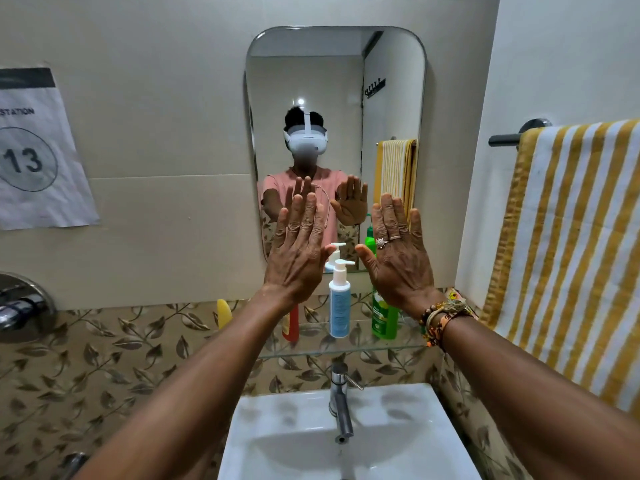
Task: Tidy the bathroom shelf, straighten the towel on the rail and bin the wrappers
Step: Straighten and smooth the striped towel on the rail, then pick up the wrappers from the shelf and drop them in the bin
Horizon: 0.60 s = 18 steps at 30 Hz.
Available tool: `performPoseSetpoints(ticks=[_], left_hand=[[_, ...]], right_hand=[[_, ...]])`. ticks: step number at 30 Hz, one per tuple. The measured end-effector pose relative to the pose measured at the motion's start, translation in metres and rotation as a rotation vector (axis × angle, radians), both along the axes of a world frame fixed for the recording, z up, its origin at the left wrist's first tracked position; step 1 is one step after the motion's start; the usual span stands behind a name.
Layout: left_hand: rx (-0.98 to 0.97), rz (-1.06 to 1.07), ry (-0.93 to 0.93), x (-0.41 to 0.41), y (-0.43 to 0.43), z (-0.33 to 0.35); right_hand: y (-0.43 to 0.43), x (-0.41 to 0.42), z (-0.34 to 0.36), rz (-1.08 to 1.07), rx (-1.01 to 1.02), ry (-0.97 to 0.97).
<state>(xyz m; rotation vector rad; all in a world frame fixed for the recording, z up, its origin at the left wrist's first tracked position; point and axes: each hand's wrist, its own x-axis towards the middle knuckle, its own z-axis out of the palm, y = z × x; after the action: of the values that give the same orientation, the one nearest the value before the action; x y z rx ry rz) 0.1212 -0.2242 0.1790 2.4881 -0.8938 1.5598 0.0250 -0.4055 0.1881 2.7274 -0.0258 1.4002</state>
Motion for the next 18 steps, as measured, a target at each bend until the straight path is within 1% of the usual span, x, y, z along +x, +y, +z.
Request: performPoseSetpoints(ticks=[2, 4, 7, 12, 18], left_hand=[[0.018, -0.02, 0.01, 0.005, -0.011, -0.003], [0.041, -0.031, 0.03, 0.004, -0.022, -0.005], [0.072, -0.048, 0.067, 0.008, -0.034, -0.013], [0.07, -0.095, 0.113, 0.008, -0.058, -0.024], [0.08, -0.154, 0.102, 0.006, -0.092, -0.038]], right_hand=[[-0.015, 0.017, -0.01, -0.032, -0.092, 0.017], [-0.021, 0.016, -0.012, -0.027, -0.063, 0.047], [-0.032, 0.017, -0.014, -0.04, -0.085, 0.032], [-0.054, 0.018, -0.021, -0.02, -0.025, 0.055], [-0.081, 0.016, -0.034, -0.075, -0.008, 0.091]])
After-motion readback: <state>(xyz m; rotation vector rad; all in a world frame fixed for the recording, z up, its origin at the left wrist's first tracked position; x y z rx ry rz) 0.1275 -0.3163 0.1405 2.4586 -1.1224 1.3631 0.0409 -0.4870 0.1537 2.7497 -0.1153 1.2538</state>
